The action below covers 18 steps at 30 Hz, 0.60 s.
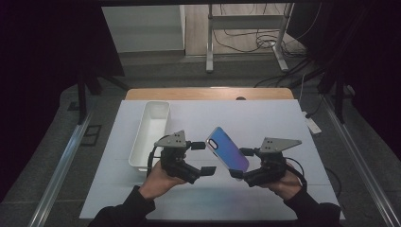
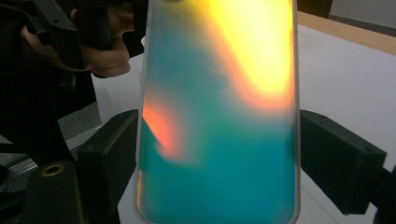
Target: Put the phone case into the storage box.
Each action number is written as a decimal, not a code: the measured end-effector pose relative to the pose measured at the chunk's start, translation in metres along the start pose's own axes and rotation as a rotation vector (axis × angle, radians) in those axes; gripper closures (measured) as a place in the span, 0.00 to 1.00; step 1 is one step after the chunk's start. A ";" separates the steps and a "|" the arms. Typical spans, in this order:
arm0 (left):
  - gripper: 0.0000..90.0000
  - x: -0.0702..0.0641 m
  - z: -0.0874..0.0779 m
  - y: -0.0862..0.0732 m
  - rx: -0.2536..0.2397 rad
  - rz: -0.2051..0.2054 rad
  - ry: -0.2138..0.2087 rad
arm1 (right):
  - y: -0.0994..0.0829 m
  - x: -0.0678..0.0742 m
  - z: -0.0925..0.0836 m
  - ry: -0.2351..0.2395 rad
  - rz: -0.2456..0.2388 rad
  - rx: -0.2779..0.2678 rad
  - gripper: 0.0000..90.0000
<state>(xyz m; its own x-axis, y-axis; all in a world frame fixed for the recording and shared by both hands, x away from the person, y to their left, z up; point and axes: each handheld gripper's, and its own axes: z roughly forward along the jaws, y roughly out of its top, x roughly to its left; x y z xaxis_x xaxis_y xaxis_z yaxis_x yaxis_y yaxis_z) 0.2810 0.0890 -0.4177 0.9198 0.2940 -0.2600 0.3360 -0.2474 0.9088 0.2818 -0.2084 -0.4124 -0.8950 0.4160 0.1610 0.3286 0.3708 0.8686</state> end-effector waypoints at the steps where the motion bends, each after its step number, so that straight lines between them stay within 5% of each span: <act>1: 0.09 0.000 0.000 0.000 -0.001 0.002 -0.002 | 0.000 0.000 0.000 0.000 0.000 0.000 0.19; 18: 0.55 0.001 0.001 0.001 0.017 0.005 -0.073 | 0.000 0.002 0.001 0.017 -0.009 -0.007 0.19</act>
<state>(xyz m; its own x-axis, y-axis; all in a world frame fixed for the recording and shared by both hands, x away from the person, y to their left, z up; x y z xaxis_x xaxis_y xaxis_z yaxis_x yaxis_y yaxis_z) 0.2829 0.0883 -0.4173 0.9334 0.2253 -0.2793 0.3345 -0.2645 0.9045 0.2802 -0.2064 -0.4122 -0.9027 0.3990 0.1612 0.3187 0.3681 0.8735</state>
